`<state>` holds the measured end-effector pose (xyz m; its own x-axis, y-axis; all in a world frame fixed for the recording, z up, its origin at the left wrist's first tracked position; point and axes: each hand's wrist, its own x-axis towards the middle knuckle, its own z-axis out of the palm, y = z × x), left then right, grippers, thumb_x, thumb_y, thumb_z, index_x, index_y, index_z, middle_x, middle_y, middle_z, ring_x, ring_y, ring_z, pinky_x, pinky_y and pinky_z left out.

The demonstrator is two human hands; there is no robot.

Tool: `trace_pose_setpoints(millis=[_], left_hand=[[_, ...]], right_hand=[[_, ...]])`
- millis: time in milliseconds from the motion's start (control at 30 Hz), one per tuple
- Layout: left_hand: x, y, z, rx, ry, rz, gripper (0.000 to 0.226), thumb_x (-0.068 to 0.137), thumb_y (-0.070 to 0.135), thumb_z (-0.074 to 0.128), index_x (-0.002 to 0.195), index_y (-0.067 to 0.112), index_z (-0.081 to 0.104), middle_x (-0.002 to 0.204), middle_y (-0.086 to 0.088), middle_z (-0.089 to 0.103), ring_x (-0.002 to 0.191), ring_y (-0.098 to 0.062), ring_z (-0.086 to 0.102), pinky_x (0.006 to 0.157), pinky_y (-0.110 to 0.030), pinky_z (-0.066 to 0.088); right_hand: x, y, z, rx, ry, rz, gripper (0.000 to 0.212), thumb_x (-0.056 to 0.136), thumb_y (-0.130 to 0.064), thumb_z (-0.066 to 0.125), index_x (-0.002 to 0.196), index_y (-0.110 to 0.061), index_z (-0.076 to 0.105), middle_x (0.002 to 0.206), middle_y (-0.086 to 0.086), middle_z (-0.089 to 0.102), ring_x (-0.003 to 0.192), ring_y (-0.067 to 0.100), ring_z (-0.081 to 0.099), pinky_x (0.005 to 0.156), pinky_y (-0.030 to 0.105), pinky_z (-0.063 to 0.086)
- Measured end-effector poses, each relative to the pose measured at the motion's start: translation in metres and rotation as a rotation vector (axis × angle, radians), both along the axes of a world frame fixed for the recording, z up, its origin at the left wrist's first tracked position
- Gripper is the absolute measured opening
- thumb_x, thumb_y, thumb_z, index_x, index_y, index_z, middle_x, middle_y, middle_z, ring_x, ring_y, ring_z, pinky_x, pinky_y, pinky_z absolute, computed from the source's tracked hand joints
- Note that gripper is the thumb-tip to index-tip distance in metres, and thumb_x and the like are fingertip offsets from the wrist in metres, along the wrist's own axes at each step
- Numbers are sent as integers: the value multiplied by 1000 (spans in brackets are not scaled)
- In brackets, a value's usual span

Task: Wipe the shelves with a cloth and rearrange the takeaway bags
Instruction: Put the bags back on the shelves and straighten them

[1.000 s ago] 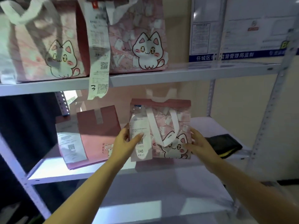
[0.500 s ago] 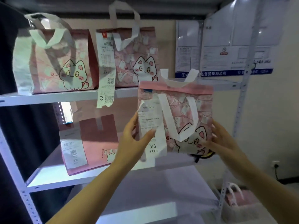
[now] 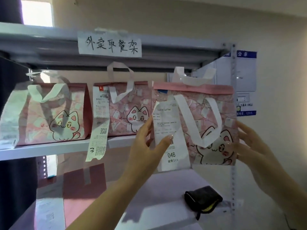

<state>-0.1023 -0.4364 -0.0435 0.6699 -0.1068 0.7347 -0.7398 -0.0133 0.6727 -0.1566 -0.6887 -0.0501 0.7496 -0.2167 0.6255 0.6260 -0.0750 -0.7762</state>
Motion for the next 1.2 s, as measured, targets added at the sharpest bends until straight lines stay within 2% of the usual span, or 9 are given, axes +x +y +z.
trace_pose_setpoints(millis=[233, 367, 533, 667, 767, 867, 1033, 1133, 1200], left_hand=[[28, -33, 36, 55, -84, 59, 62, 82, 25, 72, 135, 41, 43, 124, 16, 58, 113, -1, 57, 85, -24, 55], [58, -50, 52, 59, -47, 97, 62, 75, 39, 78, 123, 56, 42, 122, 20, 58, 112, -2, 58, 90, -35, 55], [109, -70, 63, 75, -15, 198, 84, 68, 41, 80, 140, 40, 36, 130, 13, 55, 116, -6, 56, 92, -36, 54], [146, -80, 64, 56, 31, 243, 81, 78, 7, 76, 142, 36, 35, 118, 18, 58, 101, 4, 59, 69, -15, 53], [168, -84, 63, 71, 78, 308, 87, 79, 2, 73, 145, 39, 29, 120, 13, 59, 93, 5, 59, 58, -14, 52], [184, -83, 60, 103, 106, 381, 92, 81, 0, 71, 145, 45, 24, 126, 14, 56, 101, -3, 60, 69, -21, 57], [205, -75, 52, 132, 153, 469, 94, 81, -5, 68, 146, 46, 23, 136, 14, 51, 117, -11, 56, 87, -37, 56], [210, -77, 50, 158, 142, 532, 95, 81, -3, 67, 146, 48, 20, 141, 13, 48, 124, -15, 52, 95, -45, 52], [208, -81, 49, 175, 118, 566, 93, 83, -3, 65, 147, 46, 19, 141, 13, 47, 124, -13, 50, 97, -40, 50]], right_hand=[[32, -30, 23, 52, -57, 6, 69, 79, -3, 63, 137, -37, 45, 124, -3, 62, 108, 18, 61, 75, 36, 51], [66, -44, 33, 25, -97, 27, 66, 79, -5, 69, 130, -43, 50, 111, -11, 67, 100, 12, 65, 69, 27, 52], [125, -64, 42, 14, -97, 85, 66, 83, 0, 62, 133, -41, 47, 113, -14, 66, 101, 9, 65, 69, 27, 56], [174, -77, 48, -28, -75, 132, 69, 84, -2, 63, 140, -36, 40, 123, -6, 61, 104, 12, 63, 74, 29, 56], [209, -83, 52, -60, -54, 165, 71, 83, -5, 66, 141, -36, 39, 126, -3, 59, 107, 15, 62, 74, 27, 56], [239, -86, 52, -85, -38, 185, 72, 82, -3, 66, 140, -37, 40, 126, -1, 60, 104, 15, 63, 76, 29, 56], [275, -89, 43, -188, -38, 173, 74, 82, -15, 71, 140, -46, 36, 125, -16, 56, 119, 15, 54, 103, 47, 44], [281, -91, 38, -234, -70, 161, 74, 83, -17, 71, 142, -42, 34, 124, -18, 54, 114, 3, 53, 97, 38, 49], [283, -94, 35, -266, -91, 152, 75, 83, -17, 70, 144, -39, 32, 130, -11, 53, 114, 2, 53, 88, 25, 52]])
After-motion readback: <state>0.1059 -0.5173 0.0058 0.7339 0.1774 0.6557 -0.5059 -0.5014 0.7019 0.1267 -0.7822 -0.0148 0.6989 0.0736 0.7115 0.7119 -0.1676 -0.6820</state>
